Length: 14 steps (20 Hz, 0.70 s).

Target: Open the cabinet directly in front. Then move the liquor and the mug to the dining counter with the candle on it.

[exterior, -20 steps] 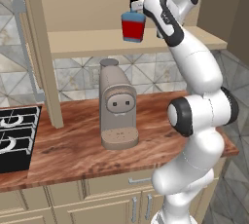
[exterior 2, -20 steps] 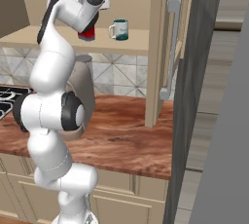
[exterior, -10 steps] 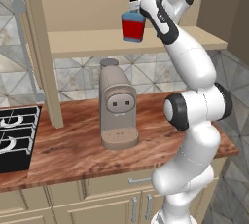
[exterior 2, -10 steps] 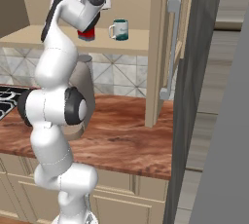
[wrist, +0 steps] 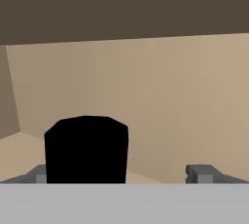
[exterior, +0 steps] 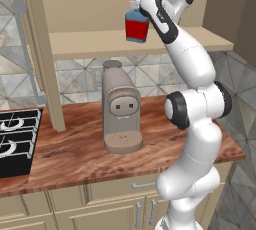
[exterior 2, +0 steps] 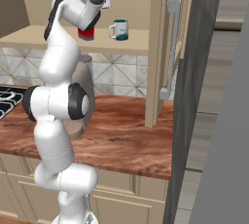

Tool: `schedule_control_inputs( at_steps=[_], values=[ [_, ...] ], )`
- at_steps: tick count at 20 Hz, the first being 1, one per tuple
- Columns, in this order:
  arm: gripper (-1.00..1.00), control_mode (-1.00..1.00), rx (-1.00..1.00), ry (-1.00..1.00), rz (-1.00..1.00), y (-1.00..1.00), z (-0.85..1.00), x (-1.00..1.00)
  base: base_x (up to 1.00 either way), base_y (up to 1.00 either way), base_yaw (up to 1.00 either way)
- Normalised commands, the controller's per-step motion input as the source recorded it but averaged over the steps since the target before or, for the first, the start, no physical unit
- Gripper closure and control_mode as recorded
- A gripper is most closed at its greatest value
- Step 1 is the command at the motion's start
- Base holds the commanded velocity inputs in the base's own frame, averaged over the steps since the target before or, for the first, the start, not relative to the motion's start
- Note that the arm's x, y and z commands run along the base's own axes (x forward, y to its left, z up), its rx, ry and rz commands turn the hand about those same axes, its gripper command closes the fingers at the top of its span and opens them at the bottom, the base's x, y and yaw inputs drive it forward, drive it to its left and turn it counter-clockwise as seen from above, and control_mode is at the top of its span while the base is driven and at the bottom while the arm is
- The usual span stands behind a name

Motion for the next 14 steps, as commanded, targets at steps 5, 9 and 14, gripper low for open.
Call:
schedule_control_inputs(
  at_steps=[5, 9, 14],
  values=[
    [1.00, -1.00, 0.00, 0.00, 0.00, 0.10, 0.00, 0.02, 0.00, 0.00, 0.00],
    [1.00, -1.00, 0.00, 0.00, 0.00, 0.00, 0.00, 0.00, 0.00, 0.00, 0.00],
    [1.00, -1.00, 0.00, 0.00, 0.00, 0.00, 0.00, 0.00, 0.00, 0.00, 0.00]
  ],
)
